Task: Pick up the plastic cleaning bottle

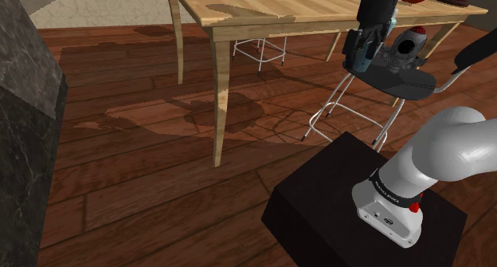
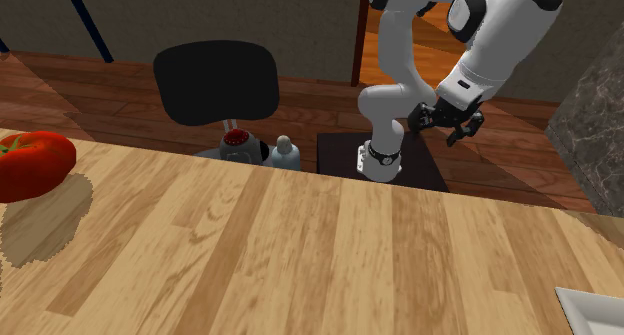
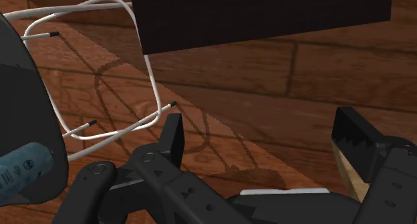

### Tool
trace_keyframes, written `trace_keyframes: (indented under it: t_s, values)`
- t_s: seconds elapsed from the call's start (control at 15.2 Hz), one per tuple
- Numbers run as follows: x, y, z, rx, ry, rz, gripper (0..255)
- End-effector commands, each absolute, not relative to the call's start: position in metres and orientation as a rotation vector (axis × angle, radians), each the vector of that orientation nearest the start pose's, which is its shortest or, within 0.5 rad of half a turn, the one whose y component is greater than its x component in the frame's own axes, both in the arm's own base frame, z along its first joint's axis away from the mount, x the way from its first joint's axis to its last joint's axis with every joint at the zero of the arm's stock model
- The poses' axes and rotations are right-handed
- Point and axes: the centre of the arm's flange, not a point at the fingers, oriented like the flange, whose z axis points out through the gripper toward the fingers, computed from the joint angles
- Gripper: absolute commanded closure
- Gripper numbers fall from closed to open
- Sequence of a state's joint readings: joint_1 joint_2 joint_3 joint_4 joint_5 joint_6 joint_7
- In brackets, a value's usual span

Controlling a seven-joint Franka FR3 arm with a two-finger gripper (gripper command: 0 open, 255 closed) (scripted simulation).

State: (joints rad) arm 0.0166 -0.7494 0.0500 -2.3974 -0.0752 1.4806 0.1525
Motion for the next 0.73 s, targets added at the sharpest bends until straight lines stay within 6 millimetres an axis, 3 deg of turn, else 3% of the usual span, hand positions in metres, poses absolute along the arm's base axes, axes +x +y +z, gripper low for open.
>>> trace_keyframes:
  t_s: [0.0, 0.66]
  values:
    - [0.303, 0.015, 0.553, -3.253, 0.167, 0.255, 0]
    - [0.32, -0.116, 0.59, -3.199, 0.253, 0.072, 0]
